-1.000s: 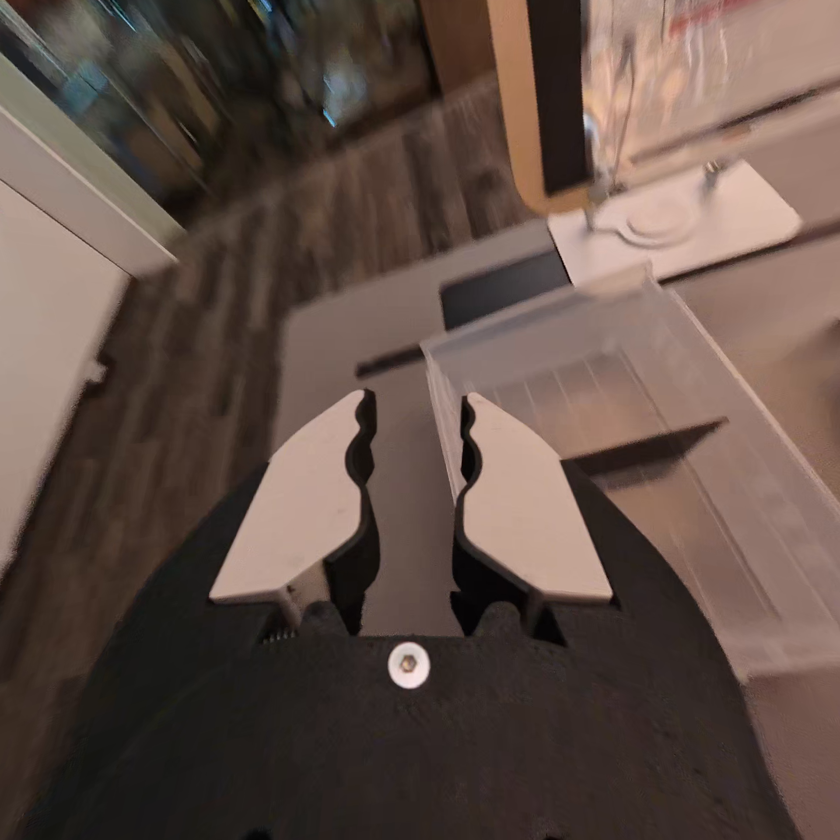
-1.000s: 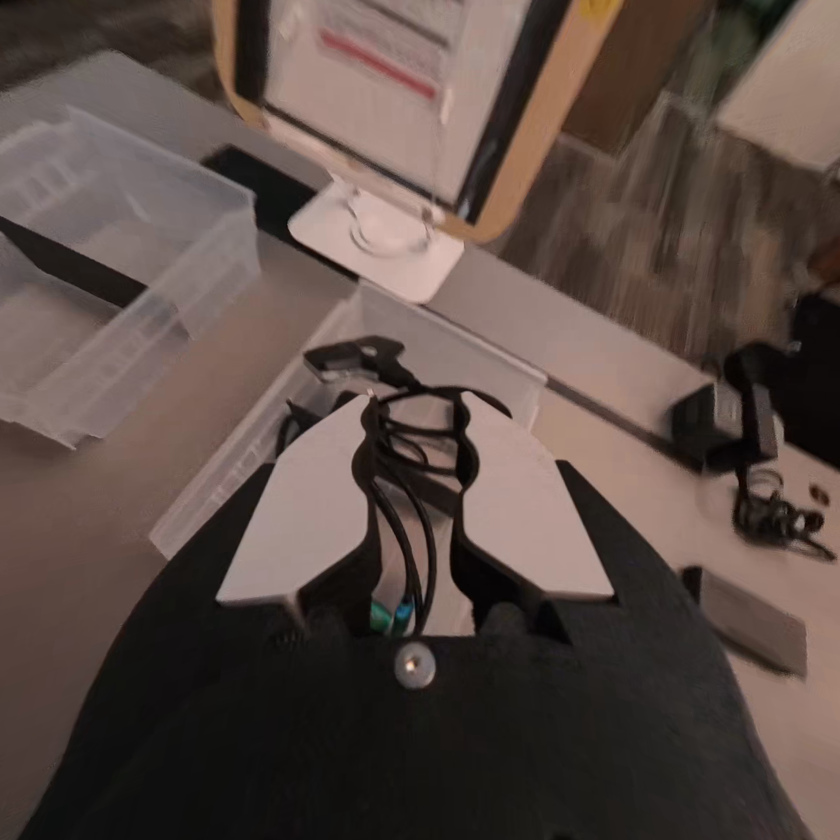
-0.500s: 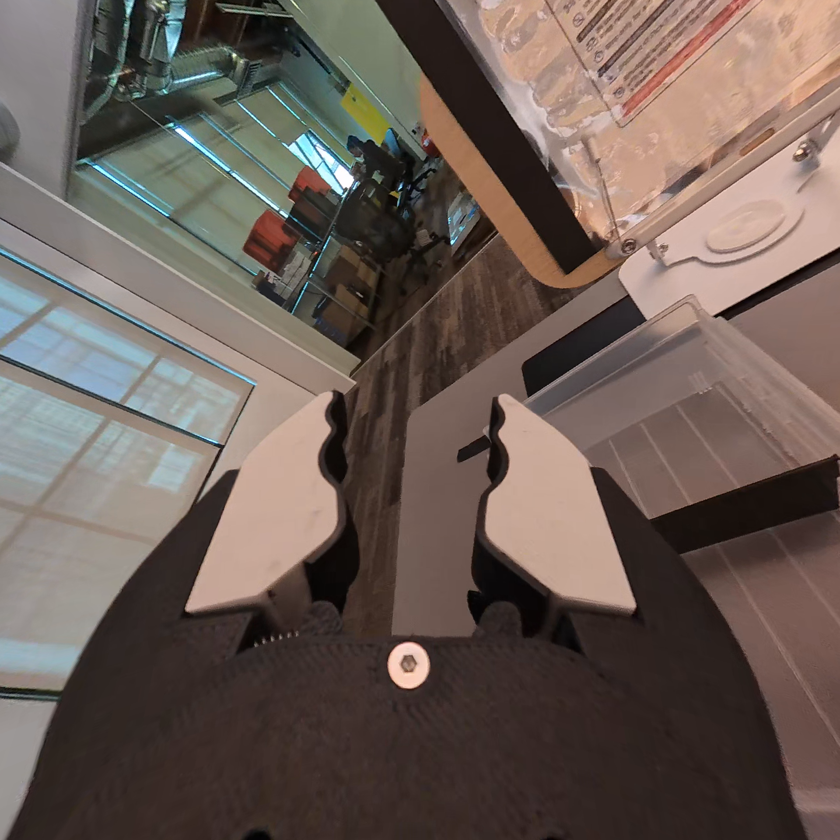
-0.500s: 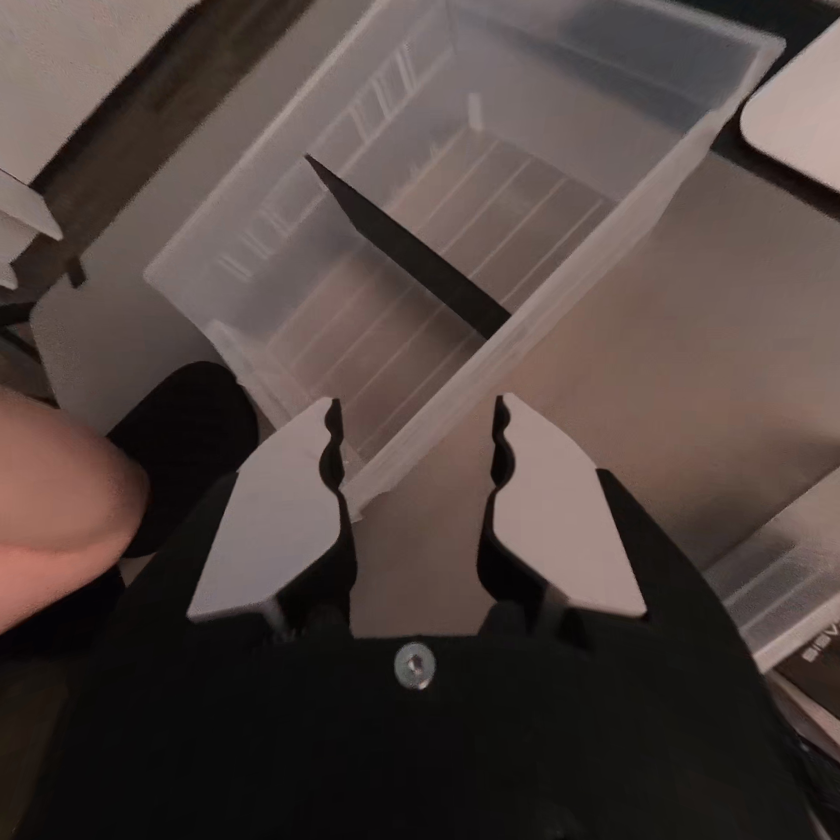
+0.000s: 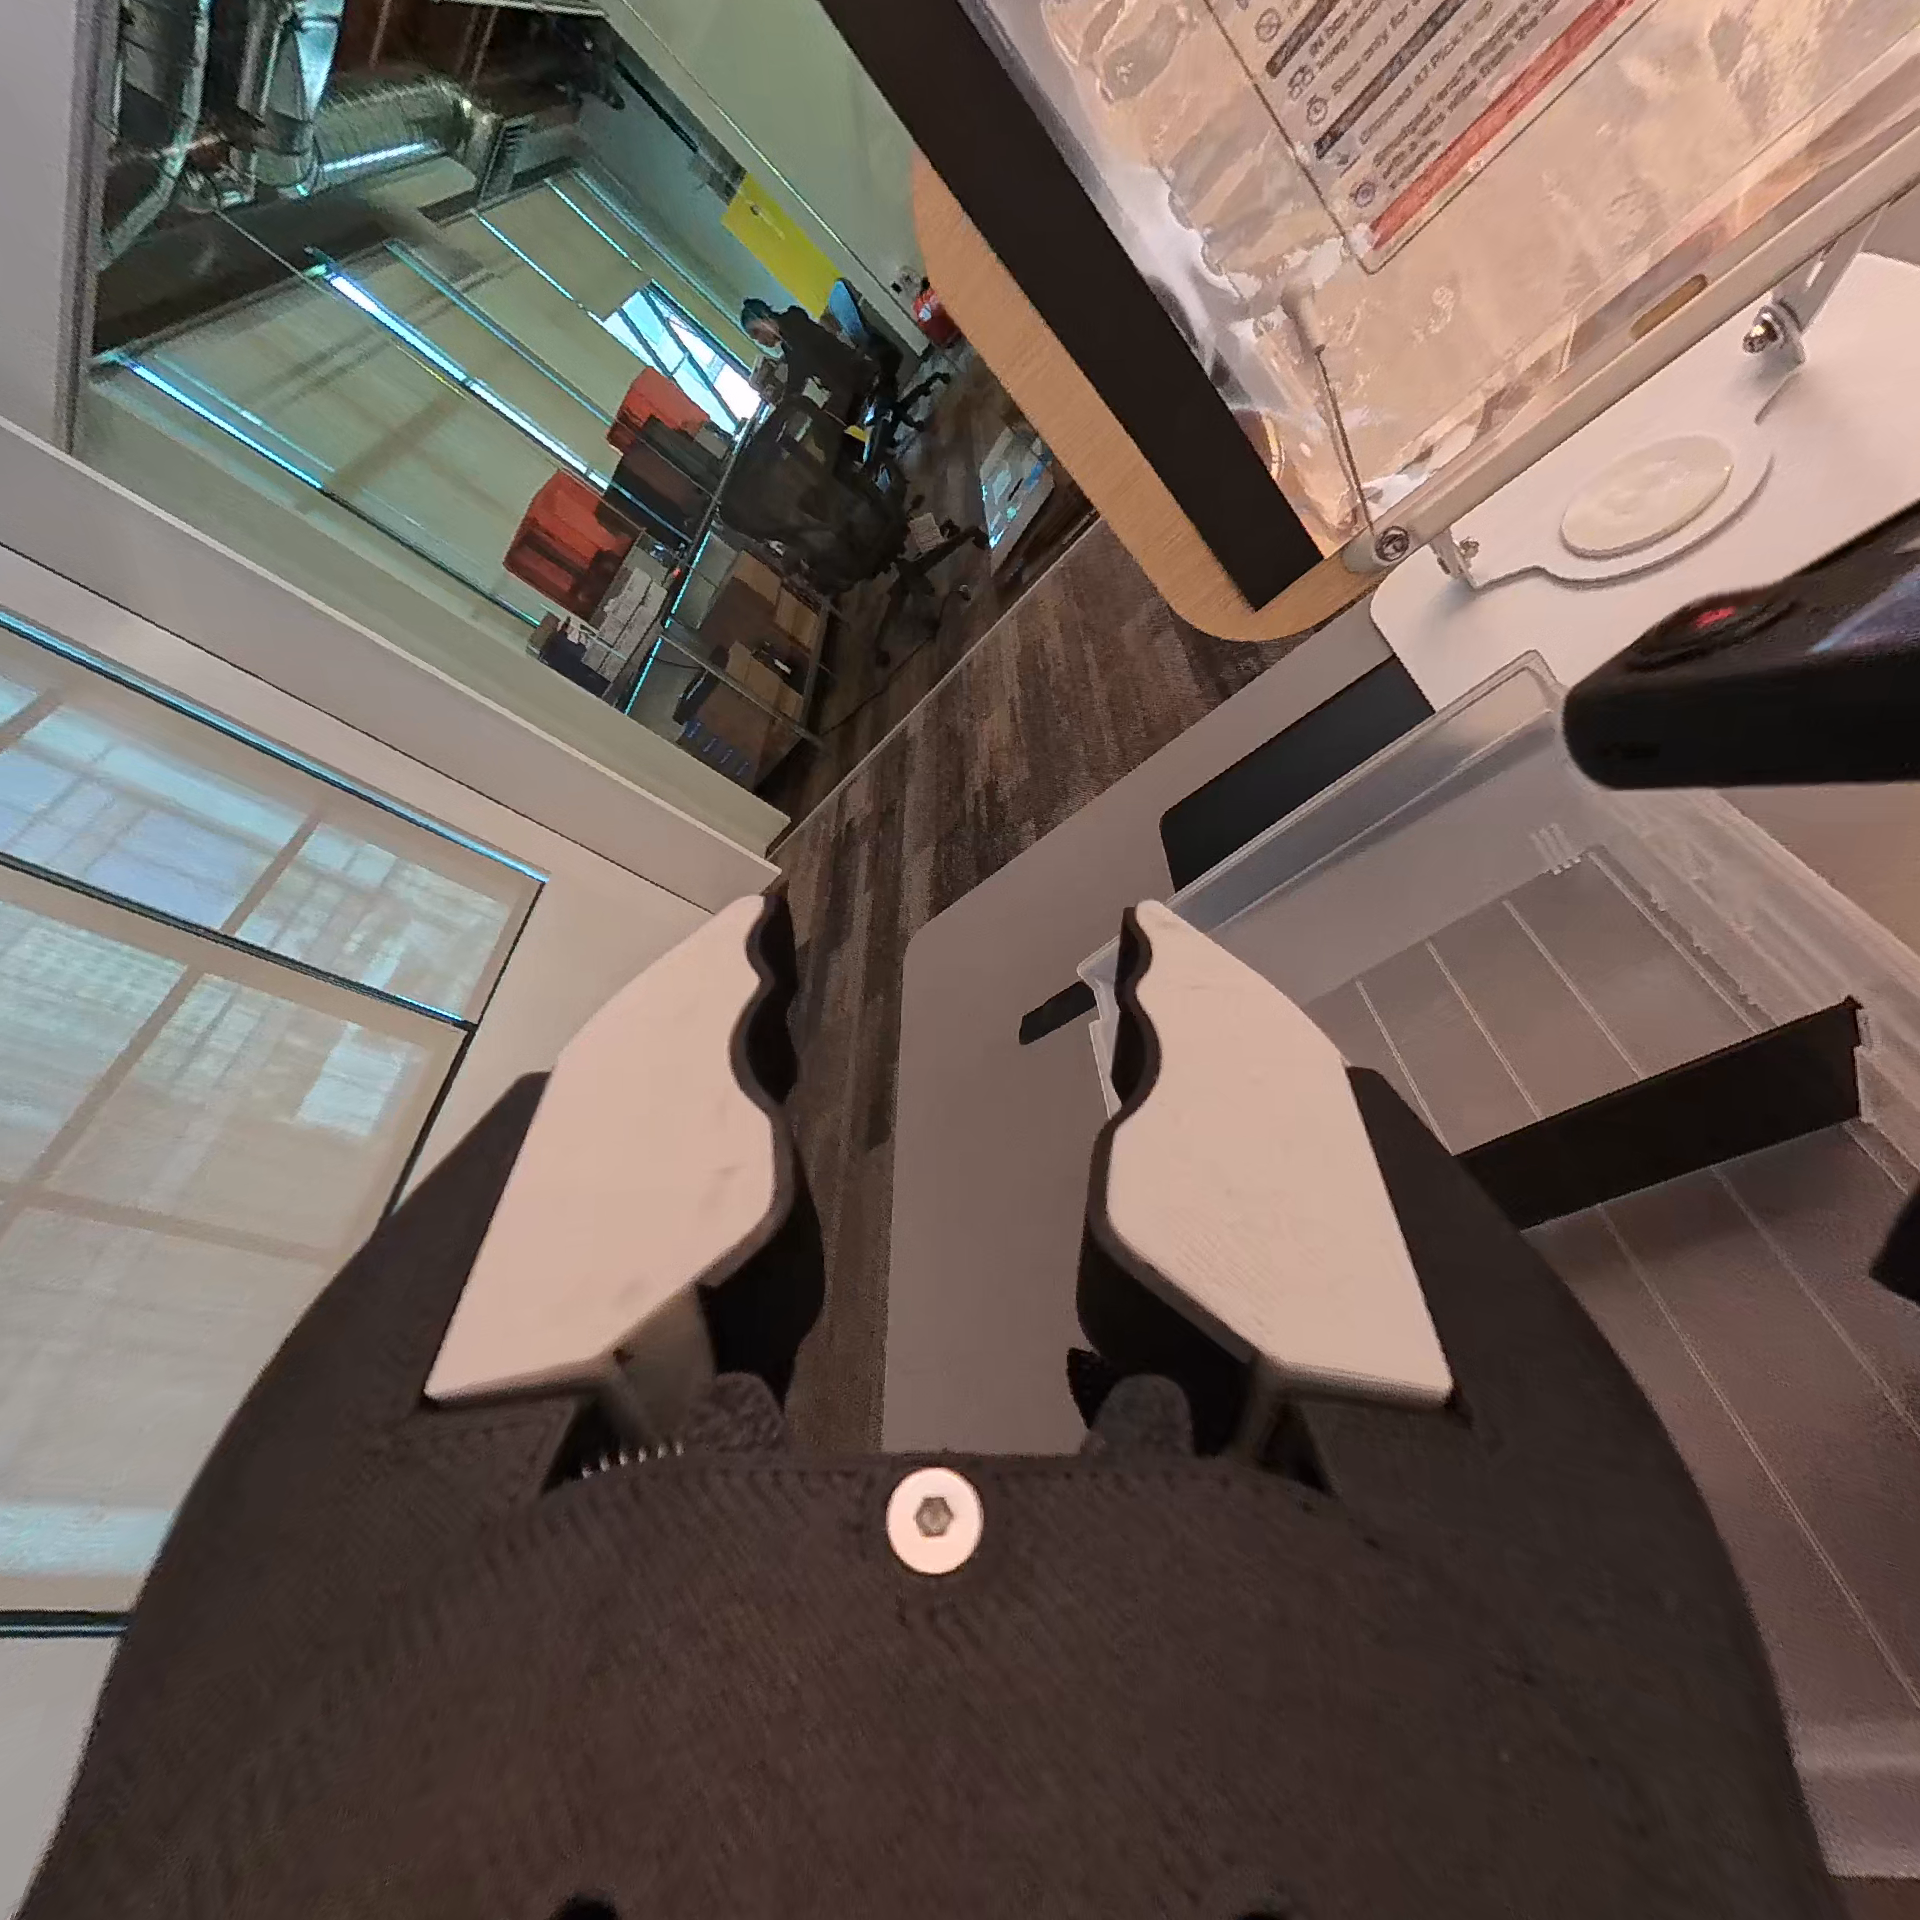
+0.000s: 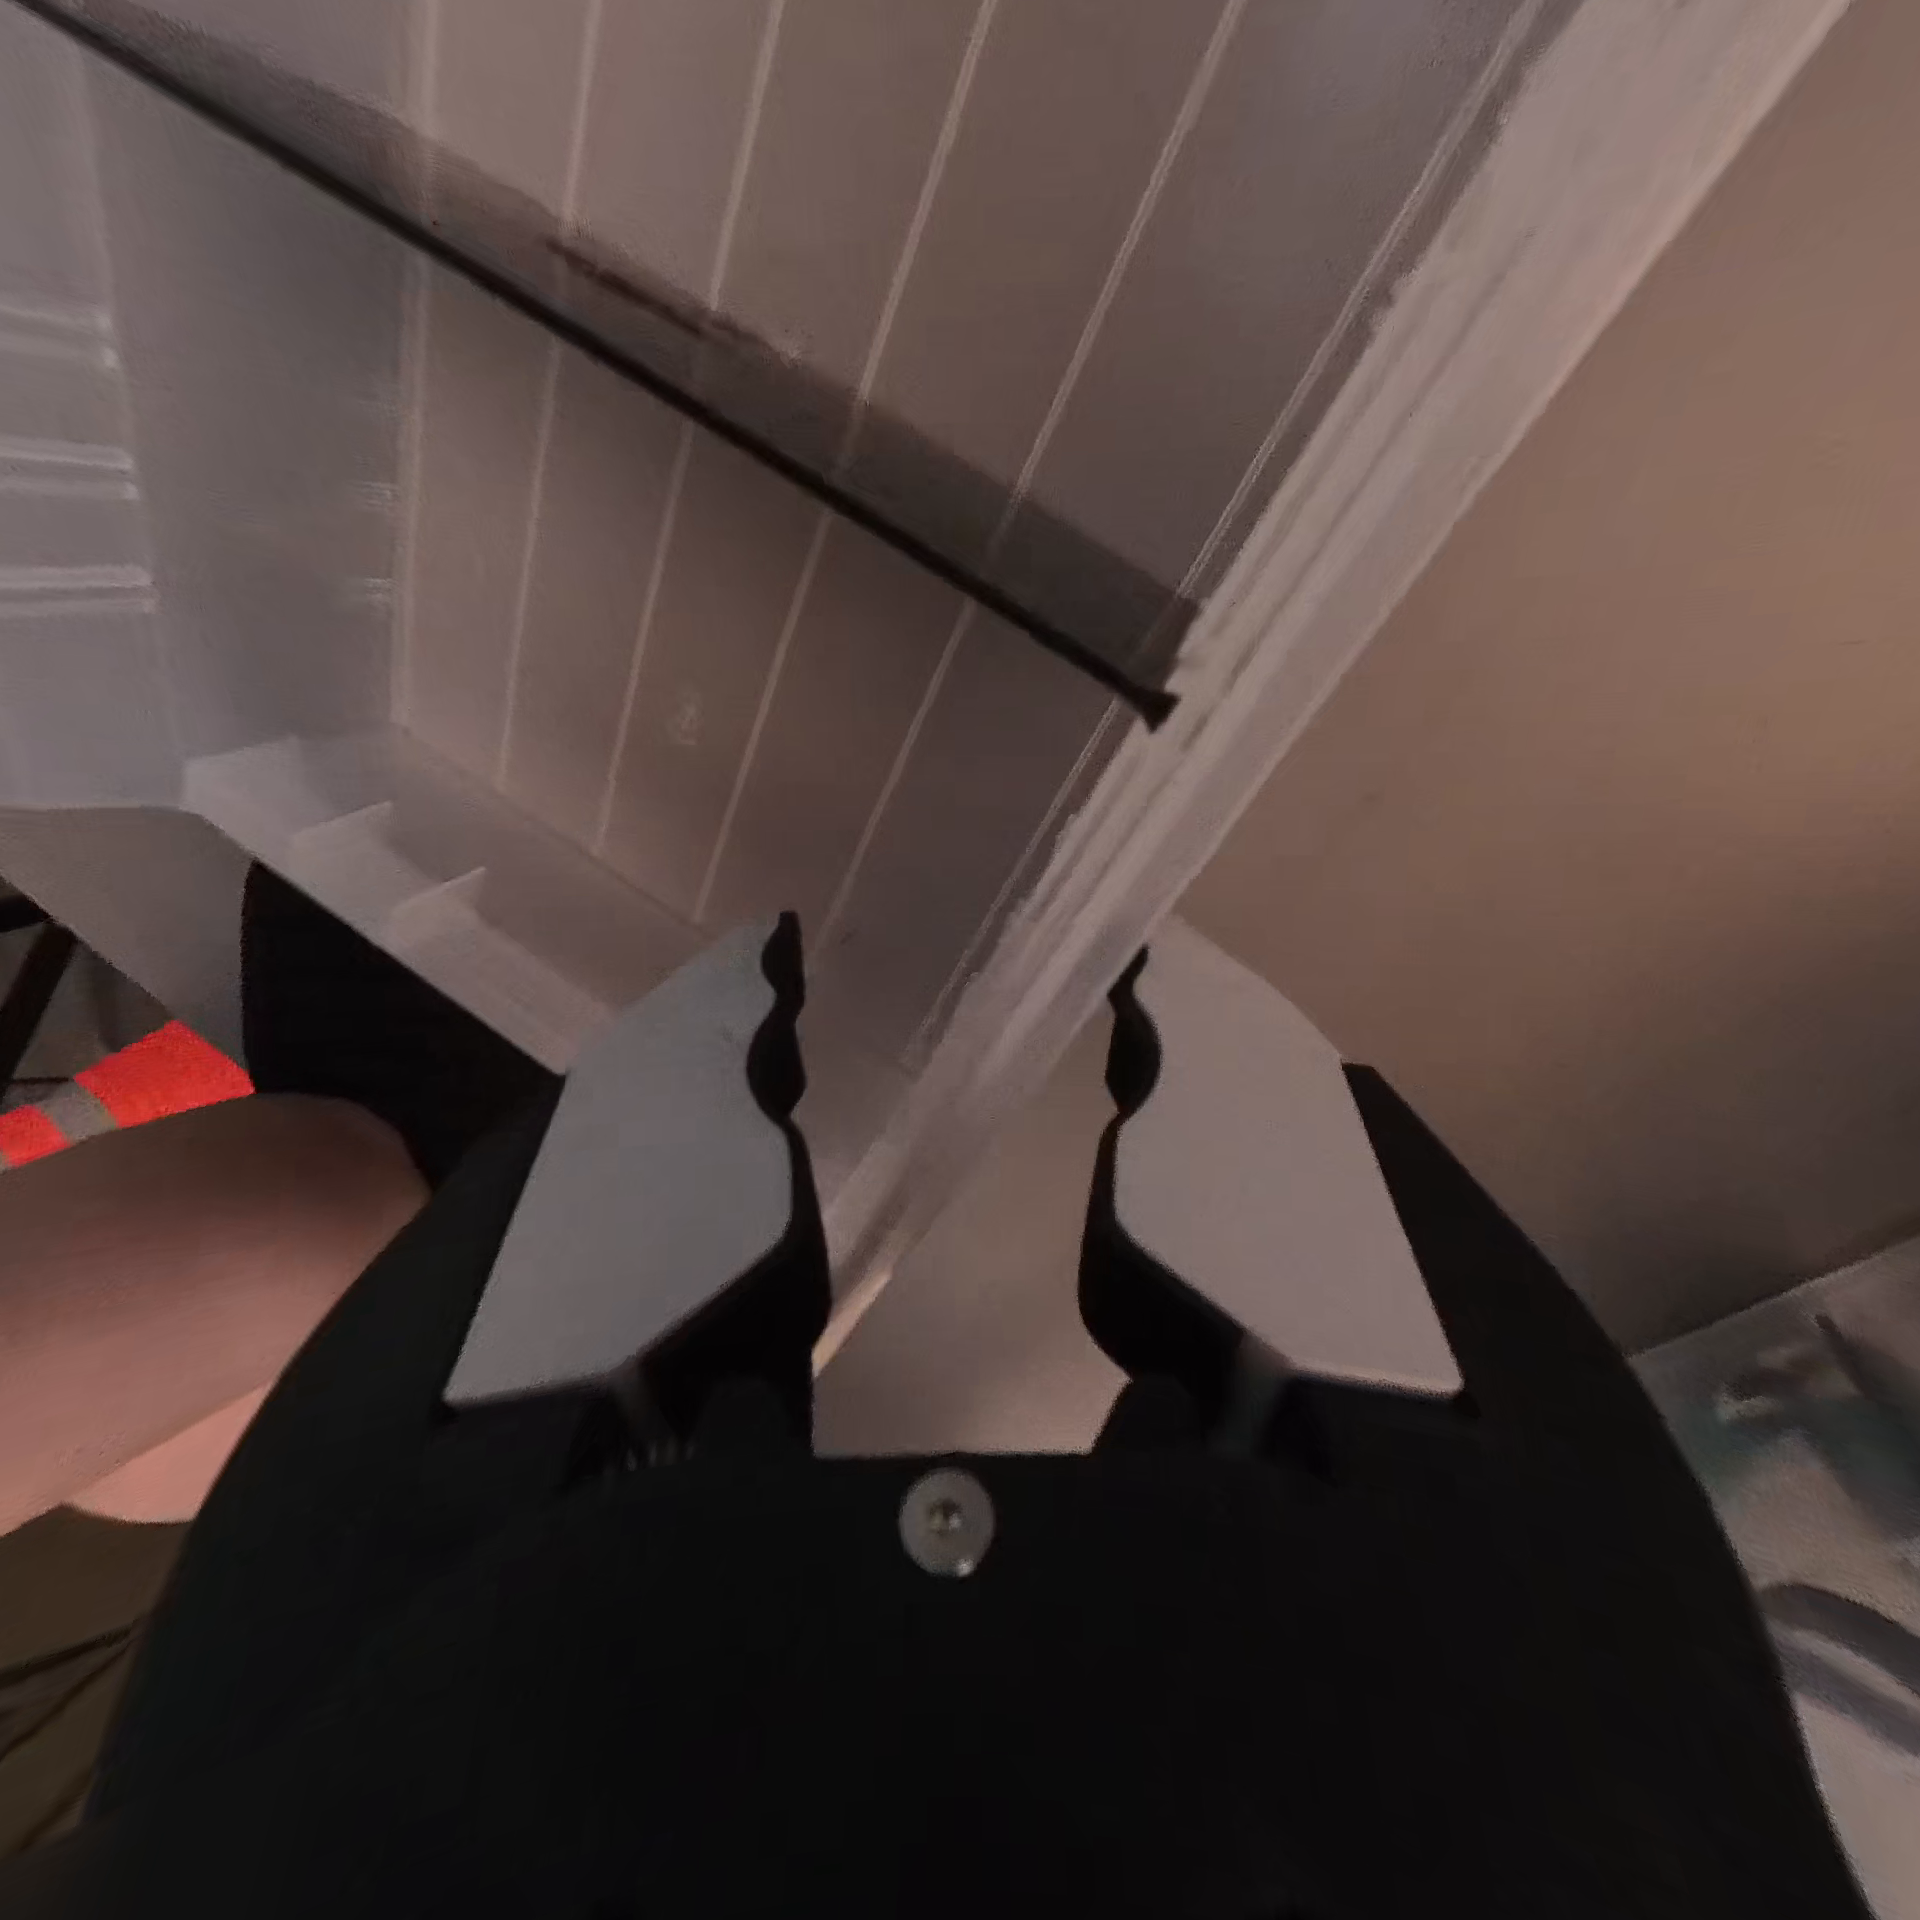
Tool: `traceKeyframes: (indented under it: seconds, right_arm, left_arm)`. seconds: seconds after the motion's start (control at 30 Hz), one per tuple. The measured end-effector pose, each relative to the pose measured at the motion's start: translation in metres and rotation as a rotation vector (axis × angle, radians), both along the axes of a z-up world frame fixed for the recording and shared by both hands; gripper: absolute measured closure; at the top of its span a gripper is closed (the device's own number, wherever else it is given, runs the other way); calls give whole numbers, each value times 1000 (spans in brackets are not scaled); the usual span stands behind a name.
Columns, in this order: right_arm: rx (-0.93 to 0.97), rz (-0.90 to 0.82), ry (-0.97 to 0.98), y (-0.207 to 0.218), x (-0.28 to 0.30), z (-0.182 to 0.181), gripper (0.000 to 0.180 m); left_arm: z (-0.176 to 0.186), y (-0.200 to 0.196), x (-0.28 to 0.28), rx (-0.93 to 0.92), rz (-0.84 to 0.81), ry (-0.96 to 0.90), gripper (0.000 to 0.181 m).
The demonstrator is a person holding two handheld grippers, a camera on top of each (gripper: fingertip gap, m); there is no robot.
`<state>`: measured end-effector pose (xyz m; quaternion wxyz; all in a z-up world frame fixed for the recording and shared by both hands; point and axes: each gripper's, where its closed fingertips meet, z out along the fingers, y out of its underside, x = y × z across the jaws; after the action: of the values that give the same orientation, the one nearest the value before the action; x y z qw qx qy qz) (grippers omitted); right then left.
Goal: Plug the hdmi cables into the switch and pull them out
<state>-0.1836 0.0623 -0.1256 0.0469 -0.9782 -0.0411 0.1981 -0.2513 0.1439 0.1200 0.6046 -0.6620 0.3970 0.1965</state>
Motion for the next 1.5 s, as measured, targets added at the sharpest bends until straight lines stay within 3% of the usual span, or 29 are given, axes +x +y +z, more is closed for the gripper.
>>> traceKeyframes:
  seconds: [0.2, 0.27, 0.47, 0.57, 0.77, 0.93, 1.0, 1.1, 1.27, 1.37, 1.5]
  right_arm:
    - [-187, -16, 61, -3, -5, -25, 121]
    - [-200, -19, 72, -1, -4, -24, 139]
    - [-236, 26, -76, -1, 24, -22, 159]
    - [-249, 39, -94, -4, 31, -21, 162]
    - [-297, 44, -39, -13, 35, 0, 164]
    - [-202, 71, -26, -5, 52, 64, 167]
    - [-145, 57, -9, -2, 66, 105, 169]
    - [-66, -10, 7, -7, 111, 163, 173]
    - [55, -207, 38, -57, 228, 218, 176]
    - [103, -383, 43, -104, 308, 221, 176]
    - [134, -633, 33, -178, 404, 202, 176]
  left_arm:
    - [-5, 2, 3, -19, -16, 29, 123]
    - [-10, 2, 4, -37, -23, 43, 123]
    - [-19, 0, 8, -104, -40, 25, 128]
    - [-22, -1, 9, -202, -67, -96, 131]
    - [30, -18, -13, -161, -168, -468, 130]
    - [91, -75, -24, -109, -473, -838, 122]
    - [99, -94, -19, -147, -594, -886, 121]
    - [85, -97, -10, -245, -600, -840, 100]
    - [64, -94, 25, -404, -677, -828, 97]
    - [23, -110, 84, -741, -831, -792, 94]
    - [-69, -146, 171, -1288, -937, -636, 86]
